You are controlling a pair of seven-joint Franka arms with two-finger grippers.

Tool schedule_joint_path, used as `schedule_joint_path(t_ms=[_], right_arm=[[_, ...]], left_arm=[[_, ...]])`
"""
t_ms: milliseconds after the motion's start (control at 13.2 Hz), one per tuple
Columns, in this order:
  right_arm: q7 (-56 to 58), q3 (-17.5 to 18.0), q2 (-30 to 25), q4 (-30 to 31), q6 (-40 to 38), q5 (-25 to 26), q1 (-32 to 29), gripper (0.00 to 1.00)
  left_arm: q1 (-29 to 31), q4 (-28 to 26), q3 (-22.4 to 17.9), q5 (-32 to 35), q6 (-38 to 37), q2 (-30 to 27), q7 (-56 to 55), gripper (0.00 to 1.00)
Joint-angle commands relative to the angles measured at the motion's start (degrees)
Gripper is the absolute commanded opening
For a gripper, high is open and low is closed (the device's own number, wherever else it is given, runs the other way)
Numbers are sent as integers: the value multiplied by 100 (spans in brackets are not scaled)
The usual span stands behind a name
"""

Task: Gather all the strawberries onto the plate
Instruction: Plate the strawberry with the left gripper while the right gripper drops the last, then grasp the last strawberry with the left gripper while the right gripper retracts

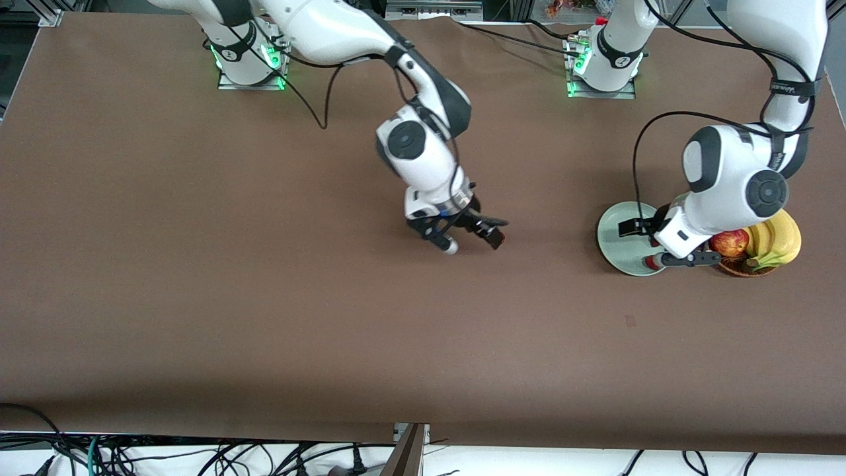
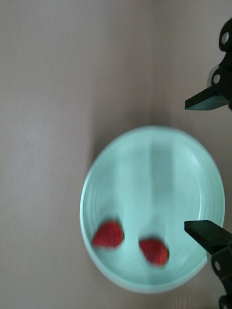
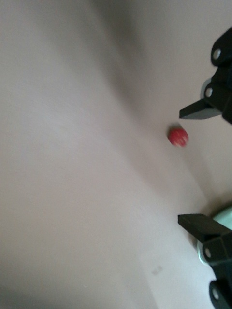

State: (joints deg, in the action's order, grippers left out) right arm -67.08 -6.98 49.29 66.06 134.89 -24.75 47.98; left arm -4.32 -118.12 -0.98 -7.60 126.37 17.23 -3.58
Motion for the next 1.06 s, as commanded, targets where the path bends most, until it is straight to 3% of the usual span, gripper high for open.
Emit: schedule_joint_path(t_ms=[0, 304, 456, 684, 837, 989], right_arm=[[1219, -118, -506, 187, -1144, 76, -428, 97], [2891, -1426, -1587, 1213, -2386, 85, -447, 100], [3933, -2024, -1764, 1304, -3035, 102, -447, 100], [4984, -2500, -2211, 1670, -3478, 111, -447, 100], [5003, -2319, -2738, 2040, -3496, 626, -726, 100], [5020, -1225, -3291, 2278, -3531, 1320, -1672, 100]], left_arm=[[-51, 26, 666, -57, 282, -9, -1027, 100], [-235, 332, 1678, 845, 862, 481, -3371, 100], [-262, 683, 2108, 1408, 889, 938, -4436, 100], [-420, 993, 2268, 2112, 1160, 1545, -5484, 100], [-482, 1019, 2312, 2525, 1416, 1844, -5907, 100], [-499, 1124, 2330, 2667, 1469, 2030, -6119, 100]])
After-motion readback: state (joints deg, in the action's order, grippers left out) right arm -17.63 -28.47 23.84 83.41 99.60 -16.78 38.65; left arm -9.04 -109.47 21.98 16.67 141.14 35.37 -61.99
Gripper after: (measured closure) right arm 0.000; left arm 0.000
